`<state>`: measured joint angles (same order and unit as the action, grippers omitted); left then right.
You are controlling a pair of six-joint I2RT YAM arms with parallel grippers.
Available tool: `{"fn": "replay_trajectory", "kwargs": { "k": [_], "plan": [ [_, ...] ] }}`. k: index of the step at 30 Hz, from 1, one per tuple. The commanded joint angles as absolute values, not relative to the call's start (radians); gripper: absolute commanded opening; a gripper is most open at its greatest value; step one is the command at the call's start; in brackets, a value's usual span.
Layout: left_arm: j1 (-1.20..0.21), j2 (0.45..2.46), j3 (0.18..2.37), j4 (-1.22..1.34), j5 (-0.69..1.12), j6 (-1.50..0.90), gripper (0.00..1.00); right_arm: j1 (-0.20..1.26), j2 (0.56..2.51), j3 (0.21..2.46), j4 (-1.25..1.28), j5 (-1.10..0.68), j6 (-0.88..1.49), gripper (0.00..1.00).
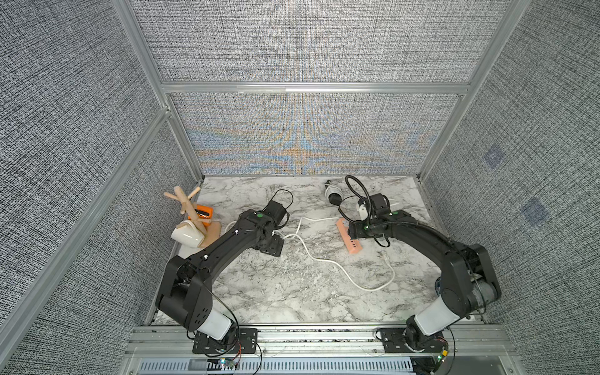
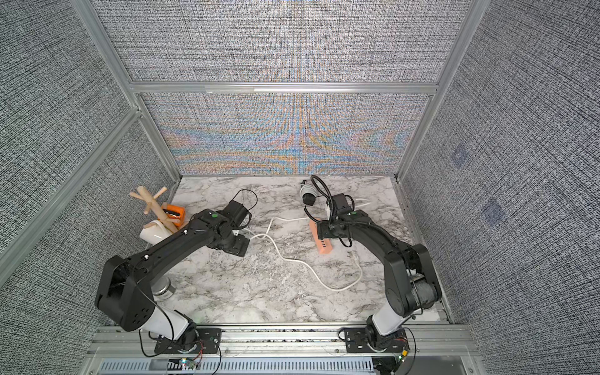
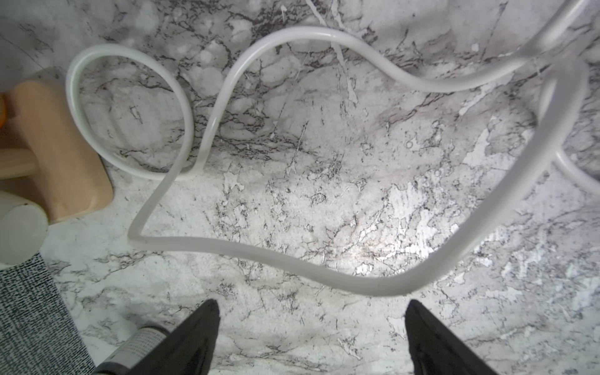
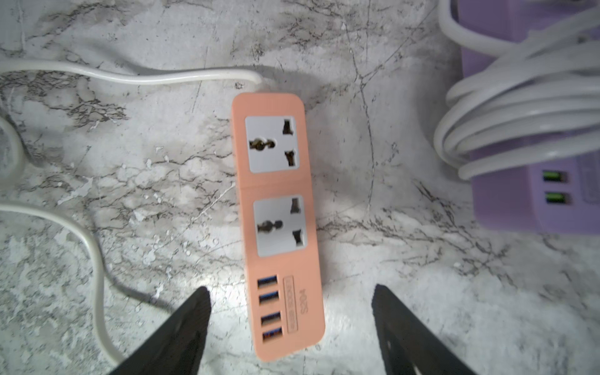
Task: Unwrap the cord wrapped around the power strip
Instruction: Adjust the power cord at the center of the board, then move the socket to the center of the board.
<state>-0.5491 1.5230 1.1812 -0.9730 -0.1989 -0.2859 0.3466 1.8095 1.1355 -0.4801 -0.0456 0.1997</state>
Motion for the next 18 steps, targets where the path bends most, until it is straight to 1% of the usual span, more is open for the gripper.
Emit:
{"fn": "replay_trajectory", "kwargs": {
  "k": [1,9,15,18],
  "plan": [
    [-0.550,1.491,1.181,-1.017,-0.197,-0.271,0.96,0.348,1.867,1.177,-0.480,-0.015,0.155,0.81],
    [-0.548,1.429,1.219,-0.961,-0.173,-0.259,0.97,0.373,1.951,1.199,-0.476,-0.018,0.117,0.79],
    [-0.539,1.517,1.328,-0.883,-0.186,-0.254,0.91,0.399,1.984,1.178,-0.463,-0.023,0.096,0.77],
    [-0.525,1.577,1.404,-0.871,-0.184,-0.239,0.87,0.404,1.995,1.180,-0.472,0.000,0.083,0.71]
  ]
}}
